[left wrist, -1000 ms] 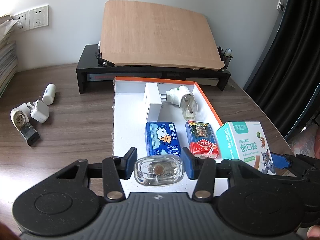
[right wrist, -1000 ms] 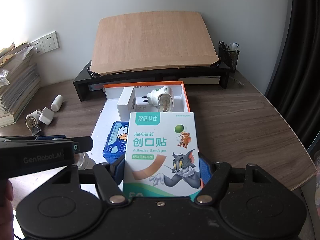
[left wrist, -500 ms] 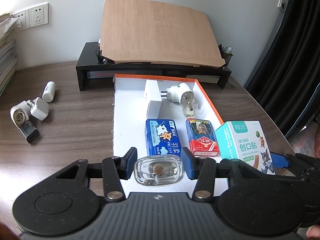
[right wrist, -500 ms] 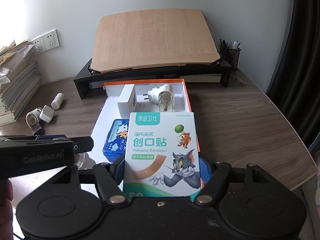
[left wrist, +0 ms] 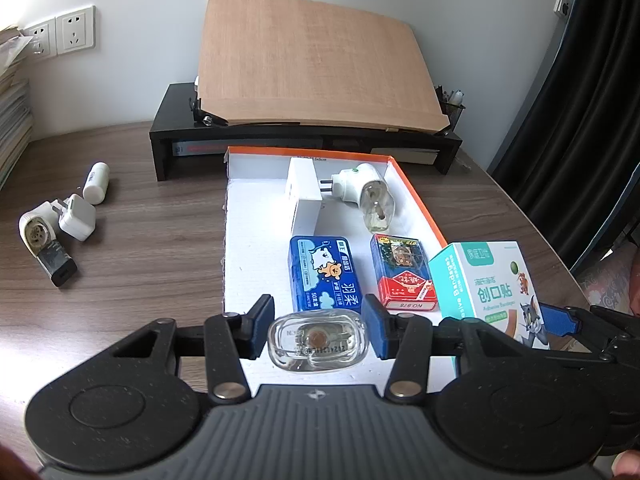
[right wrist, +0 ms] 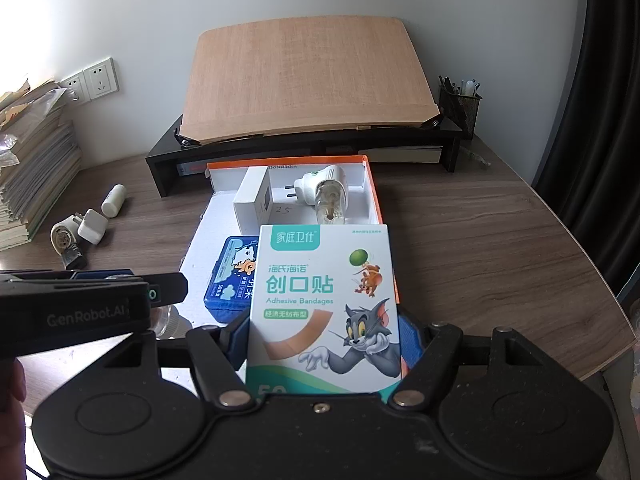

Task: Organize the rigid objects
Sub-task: 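Hold the glass bottle and bandage box above the white box with both tools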

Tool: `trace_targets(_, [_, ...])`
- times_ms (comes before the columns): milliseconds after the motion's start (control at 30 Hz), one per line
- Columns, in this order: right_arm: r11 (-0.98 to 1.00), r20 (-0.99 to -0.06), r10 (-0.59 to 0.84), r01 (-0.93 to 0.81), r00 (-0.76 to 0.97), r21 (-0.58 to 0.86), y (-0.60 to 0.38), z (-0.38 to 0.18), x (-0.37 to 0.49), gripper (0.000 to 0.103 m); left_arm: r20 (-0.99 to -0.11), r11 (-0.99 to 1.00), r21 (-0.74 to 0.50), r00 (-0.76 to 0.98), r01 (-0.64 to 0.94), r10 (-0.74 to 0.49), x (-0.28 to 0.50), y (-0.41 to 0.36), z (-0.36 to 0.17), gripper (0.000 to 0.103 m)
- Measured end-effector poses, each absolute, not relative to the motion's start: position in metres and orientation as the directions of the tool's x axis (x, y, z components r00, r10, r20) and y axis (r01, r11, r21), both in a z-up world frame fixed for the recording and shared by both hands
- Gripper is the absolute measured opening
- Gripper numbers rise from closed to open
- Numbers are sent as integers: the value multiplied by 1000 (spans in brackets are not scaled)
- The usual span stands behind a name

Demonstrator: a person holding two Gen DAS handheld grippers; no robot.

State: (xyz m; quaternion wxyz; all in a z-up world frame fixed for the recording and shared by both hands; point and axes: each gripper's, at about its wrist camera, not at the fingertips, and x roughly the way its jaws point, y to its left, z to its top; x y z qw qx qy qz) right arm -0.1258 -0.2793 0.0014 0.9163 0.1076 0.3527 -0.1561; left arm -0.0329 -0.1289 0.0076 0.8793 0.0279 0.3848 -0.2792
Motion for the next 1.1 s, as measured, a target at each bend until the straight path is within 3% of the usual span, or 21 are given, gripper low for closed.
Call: trace_targets(1100, [924, -698, -208, 372, 685, 90, -282, -8, -116, 84, -707, 840, -170, 530, 515, -468, -27, -130, 2, 49])
